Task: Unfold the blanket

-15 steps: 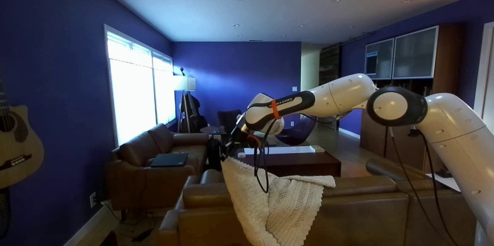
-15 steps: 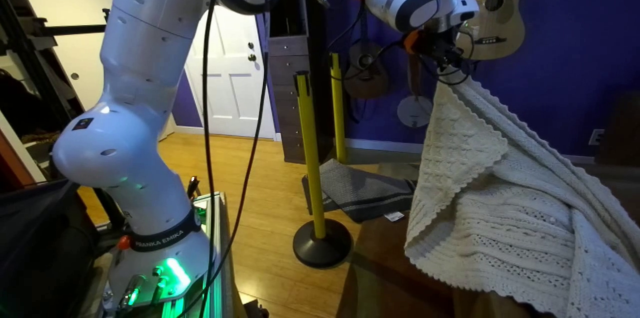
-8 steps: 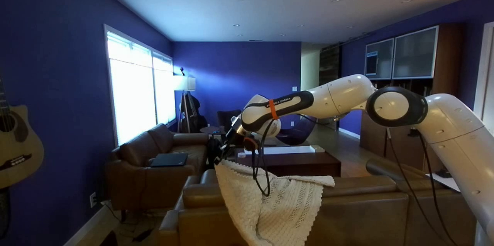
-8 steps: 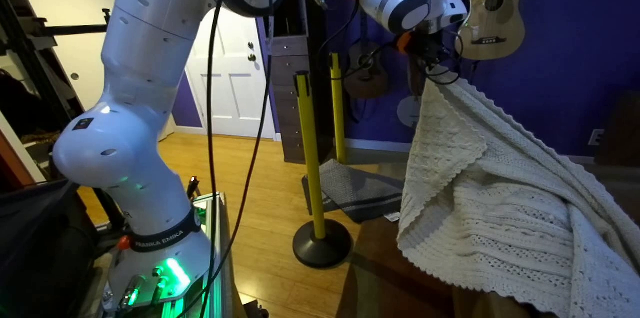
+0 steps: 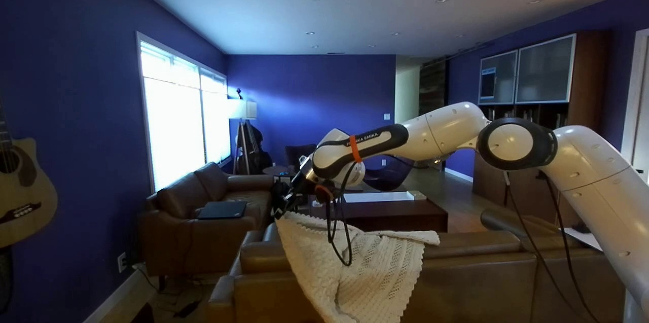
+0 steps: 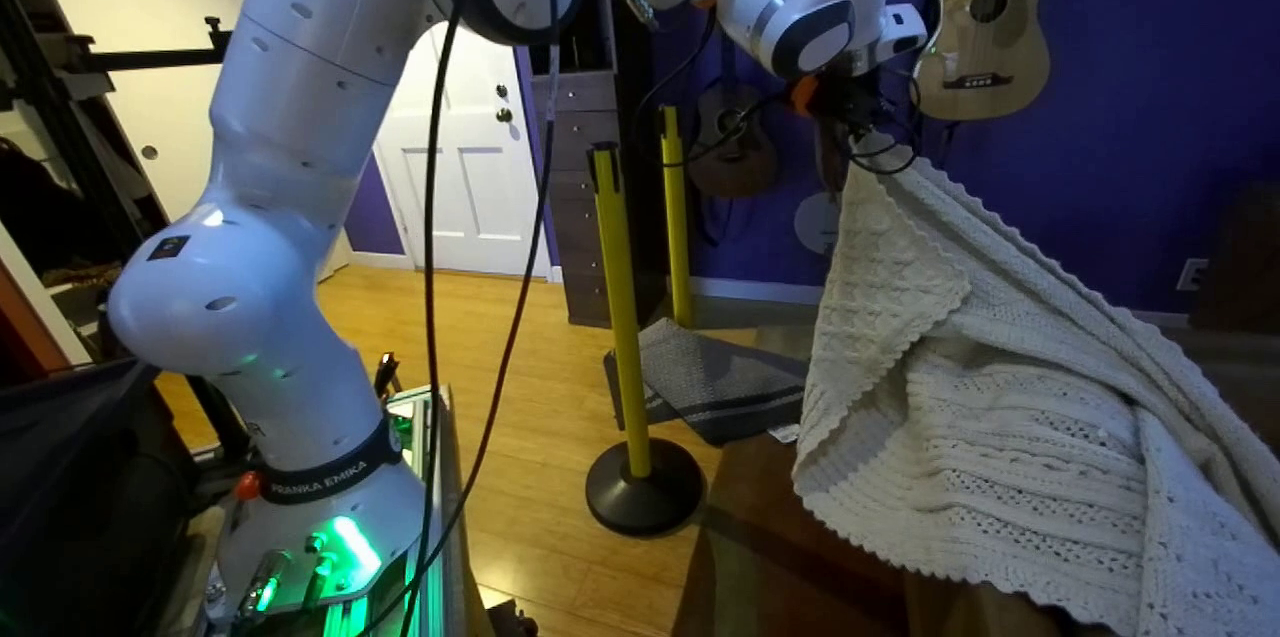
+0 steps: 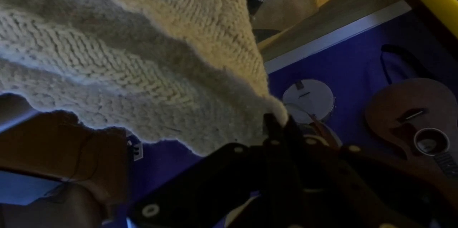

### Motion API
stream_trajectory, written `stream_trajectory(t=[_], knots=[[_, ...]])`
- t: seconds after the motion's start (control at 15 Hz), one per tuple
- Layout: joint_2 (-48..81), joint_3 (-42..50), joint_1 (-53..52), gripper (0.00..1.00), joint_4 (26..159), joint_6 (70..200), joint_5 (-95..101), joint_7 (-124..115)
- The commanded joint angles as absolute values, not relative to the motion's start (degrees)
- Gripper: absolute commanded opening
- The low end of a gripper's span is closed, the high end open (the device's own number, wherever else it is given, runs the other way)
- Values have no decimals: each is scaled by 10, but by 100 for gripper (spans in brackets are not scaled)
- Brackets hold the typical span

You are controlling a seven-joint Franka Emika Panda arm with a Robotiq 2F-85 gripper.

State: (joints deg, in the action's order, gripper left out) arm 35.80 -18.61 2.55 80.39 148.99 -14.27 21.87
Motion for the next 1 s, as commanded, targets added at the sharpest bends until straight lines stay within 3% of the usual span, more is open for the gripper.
stream_trajectory(t=[0.0, 0.47, 0.53, 0.67, 0.93], knots=[[411, -214, -15, 1, 752, 1573, -144, 251], [477, -235, -47, 1, 725, 1695, -113, 328], [479, -239, -45, 30, 727, 1693, -114, 336], [480, -249, -37, 37, 732, 1693, -119, 353], [458, -275, -13, 66, 746, 1671, -137, 355]])
